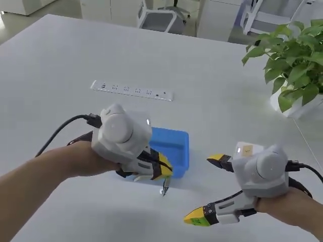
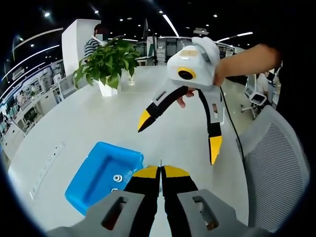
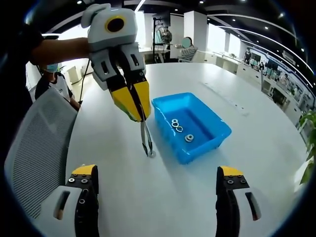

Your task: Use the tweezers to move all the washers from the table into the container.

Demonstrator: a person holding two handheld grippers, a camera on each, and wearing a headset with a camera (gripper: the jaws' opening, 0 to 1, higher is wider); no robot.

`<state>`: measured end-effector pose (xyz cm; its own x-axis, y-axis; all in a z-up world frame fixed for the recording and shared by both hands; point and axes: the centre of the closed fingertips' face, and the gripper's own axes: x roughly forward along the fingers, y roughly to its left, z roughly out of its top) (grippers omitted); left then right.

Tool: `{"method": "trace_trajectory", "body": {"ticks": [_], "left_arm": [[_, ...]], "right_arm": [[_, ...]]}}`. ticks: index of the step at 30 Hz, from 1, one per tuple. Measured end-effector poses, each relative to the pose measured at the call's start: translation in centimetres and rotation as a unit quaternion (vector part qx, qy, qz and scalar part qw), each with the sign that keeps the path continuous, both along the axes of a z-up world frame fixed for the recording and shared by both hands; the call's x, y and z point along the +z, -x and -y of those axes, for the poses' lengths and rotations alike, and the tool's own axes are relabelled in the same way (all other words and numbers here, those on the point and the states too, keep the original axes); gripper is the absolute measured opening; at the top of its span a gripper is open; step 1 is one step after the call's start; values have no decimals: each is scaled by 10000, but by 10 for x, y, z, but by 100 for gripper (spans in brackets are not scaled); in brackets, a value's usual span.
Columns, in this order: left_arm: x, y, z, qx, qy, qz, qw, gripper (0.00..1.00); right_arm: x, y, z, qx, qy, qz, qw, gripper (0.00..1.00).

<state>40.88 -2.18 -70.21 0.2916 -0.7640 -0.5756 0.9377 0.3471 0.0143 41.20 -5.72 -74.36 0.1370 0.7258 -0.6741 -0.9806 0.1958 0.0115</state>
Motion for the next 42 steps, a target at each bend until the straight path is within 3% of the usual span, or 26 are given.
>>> {"method": "trace_trajectory", "body": {"ticks": [4, 13, 18, 22, 33, 42], "left_arm": [[0, 0, -1, 41, 56, -26, 10000, 5], [0, 1, -1, -18, 40, -20, 10000, 5], [0, 1, 0, -63, 33, -10, 10000, 5], [0, 1, 1, -104, 24, -15, 9999, 5], [1, 3, 1, -223, -10, -35, 9997, 5], [1, 6, 1, -270, -20, -65, 9996, 5]], "right_arm": [[-1, -1, 0, 13, 3, 22, 10000, 99], [4, -3, -8, 189, -102, 184, 9996, 88], [1, 0, -13, 493, -30, 222, 9985, 74], [-5, 6, -19, 758, 35, 85, 9971, 59], [-14, 8, -38, 1492, 82, 210, 9886, 39], [-25, 11, -52, 2095, 257, 294, 9770, 25]]}}
